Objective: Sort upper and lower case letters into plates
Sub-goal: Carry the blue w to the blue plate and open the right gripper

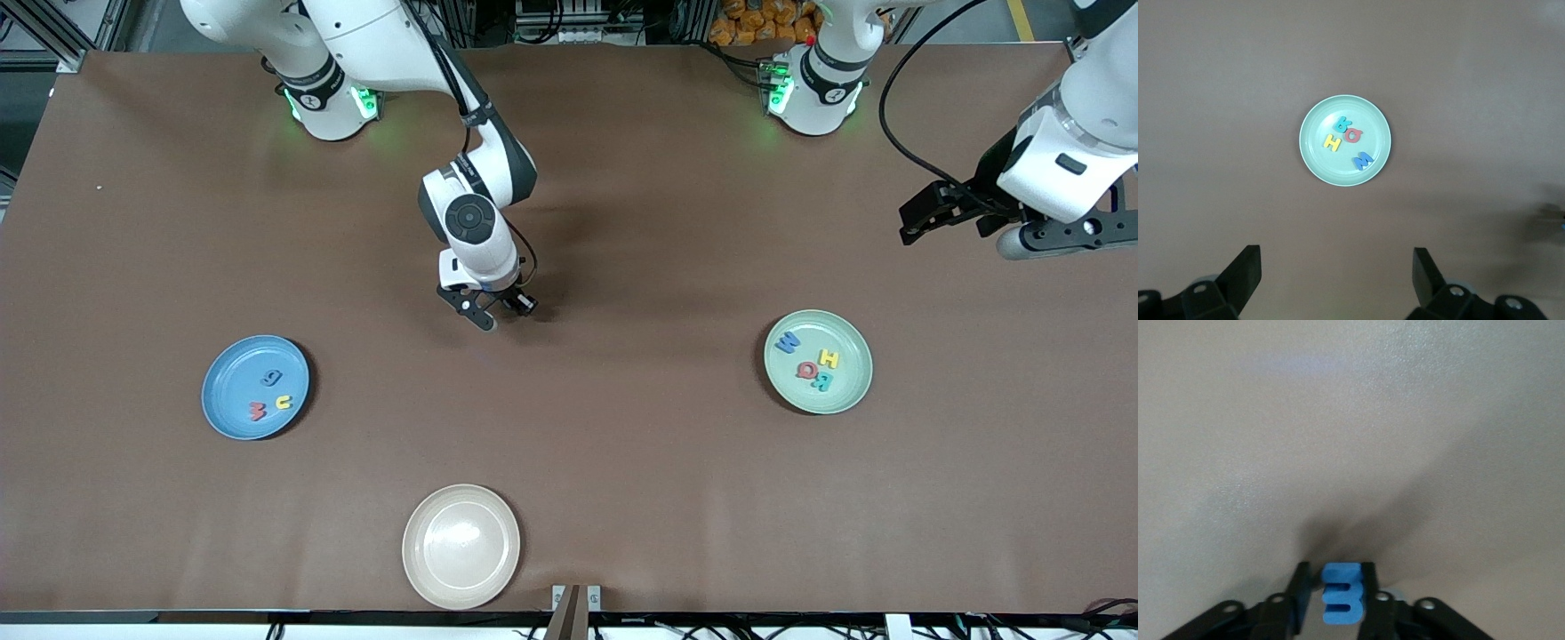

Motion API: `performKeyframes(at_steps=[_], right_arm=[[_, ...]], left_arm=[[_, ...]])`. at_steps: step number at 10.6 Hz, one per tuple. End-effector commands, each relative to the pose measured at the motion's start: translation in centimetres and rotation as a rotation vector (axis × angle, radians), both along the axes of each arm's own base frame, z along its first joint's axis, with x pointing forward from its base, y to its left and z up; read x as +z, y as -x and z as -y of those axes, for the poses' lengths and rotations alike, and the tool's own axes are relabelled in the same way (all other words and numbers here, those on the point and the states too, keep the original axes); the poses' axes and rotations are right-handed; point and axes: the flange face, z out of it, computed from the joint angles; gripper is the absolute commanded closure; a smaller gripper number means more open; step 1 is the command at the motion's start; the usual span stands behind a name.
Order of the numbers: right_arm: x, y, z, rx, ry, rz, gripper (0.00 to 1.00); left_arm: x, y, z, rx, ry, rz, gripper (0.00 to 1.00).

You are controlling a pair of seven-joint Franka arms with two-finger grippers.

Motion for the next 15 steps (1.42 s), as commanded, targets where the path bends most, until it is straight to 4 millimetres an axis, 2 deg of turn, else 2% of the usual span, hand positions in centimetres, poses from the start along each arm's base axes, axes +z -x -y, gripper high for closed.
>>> performKeyframes(at_steps=[1,3,5,8,11,13,15], right_arm=[[-0.6,0.4,-0.4,-0.014,-0.007,0.006,1.00],[0.1,0.1,-0.4,0.003,-0.016,0.011,1.00],[1.6,-1.5,0.9,0.052,-0.026,0.030,1.00],[5.1,-7.8,9.3,0.154,-0.036,0.013,1.00],[6.9,-12.7,18.5,0.256,-0.040,-0.005,1.00],[7.9,-15.3,26.0,0.355,-0.014,0.013,1.00],[8.2,-16.5,33.6,0.451,0.007,0.026,1.00]], left_arm=[[0.4,0.8,-0.2,-0.015,0.023,-0.006,0.00],[0.3,0.6,-0.3,-0.017,0.024,-0.007,0.00],[0.0,0.6,-0.2,-0.012,0.023,-0.014,0.00],[-0.2,0.4,-0.2,-0.015,0.024,-0.017,0.00],[-0.3,0.5,-0.3,-0.014,0.023,-0.020,0.00],[0.0,0.4,-0.3,-0.014,0.024,-0.013,0.00],[-0.2,0.4,-0.5,-0.012,0.024,-0.016,0.00]])
